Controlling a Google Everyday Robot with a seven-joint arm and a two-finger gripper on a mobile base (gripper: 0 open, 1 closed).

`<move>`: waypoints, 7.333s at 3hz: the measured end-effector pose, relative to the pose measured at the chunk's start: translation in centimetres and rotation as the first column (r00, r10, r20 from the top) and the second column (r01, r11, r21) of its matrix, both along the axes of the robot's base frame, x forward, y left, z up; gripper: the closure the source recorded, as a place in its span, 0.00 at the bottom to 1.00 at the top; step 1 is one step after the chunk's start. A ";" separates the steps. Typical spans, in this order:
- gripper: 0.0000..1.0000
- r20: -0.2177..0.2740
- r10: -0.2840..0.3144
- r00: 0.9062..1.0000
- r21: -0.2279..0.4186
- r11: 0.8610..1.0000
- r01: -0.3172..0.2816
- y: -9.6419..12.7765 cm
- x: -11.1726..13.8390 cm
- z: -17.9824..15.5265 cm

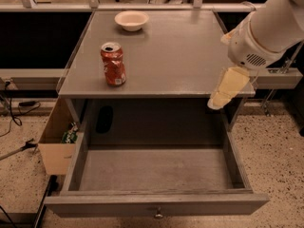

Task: Place coke can into top drawer

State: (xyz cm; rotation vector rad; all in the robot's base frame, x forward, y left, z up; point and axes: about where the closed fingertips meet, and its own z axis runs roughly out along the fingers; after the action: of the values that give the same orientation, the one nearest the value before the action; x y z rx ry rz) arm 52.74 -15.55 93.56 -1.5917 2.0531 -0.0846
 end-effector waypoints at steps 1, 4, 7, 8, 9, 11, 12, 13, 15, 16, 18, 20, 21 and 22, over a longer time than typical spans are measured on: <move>0.00 0.000 0.000 1.000 0.000 1.000 0.000 0.0 0.0 0.0; 0.00 0.103 -0.045 0.994 0.178 0.984 0.026 1.2 5.8 -0.6; 0.00 0.125 0.048 0.991 0.404 0.910 -0.095 8.8 13.8 -1.6; 0.00 0.118 0.101 0.988 0.450 0.881 -0.144 11.3 14.7 -2.3; 0.00 0.116 0.162 0.980 0.490 0.849 -0.199 14.2 14.9 -2.8; 0.00 0.120 0.304 0.945 0.561 0.765 -0.317 20.1 12.5 -2.1; 0.00 0.118 0.360 0.925 0.580 0.731 -0.359 22.3 11.0 -1.9; 0.00 0.114 0.365 0.924 0.584 0.728 -0.360 22.6 11.0 -2.2; 0.00 0.092 0.379 0.921 0.617 0.704 -0.351 23.4 11.4 -5.9; 0.00 0.090 0.377 0.922 0.629 0.696 -0.346 23.7 12.5 -7.6; 0.00 0.084 0.315 0.945 0.614 0.731 -0.299 24.1 14.7 -9.4; 0.00 0.073 0.245 0.967 0.612 0.754 -0.237 24.6 15.7 -9.0; 0.00 0.075 0.255 0.964 0.633 0.734 -0.244 25.9 15.7 -8.2; 0.00 0.069 0.283 0.957 0.662 0.705 -0.256 27.4 15.2 -7.9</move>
Offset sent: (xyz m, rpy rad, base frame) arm 0.0178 -0.0188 -0.0068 0.0551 -0.0621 -0.0748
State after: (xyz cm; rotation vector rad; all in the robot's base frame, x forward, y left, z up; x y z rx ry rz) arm 67.90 11.80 85.69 -1.3885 1.5657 0.7221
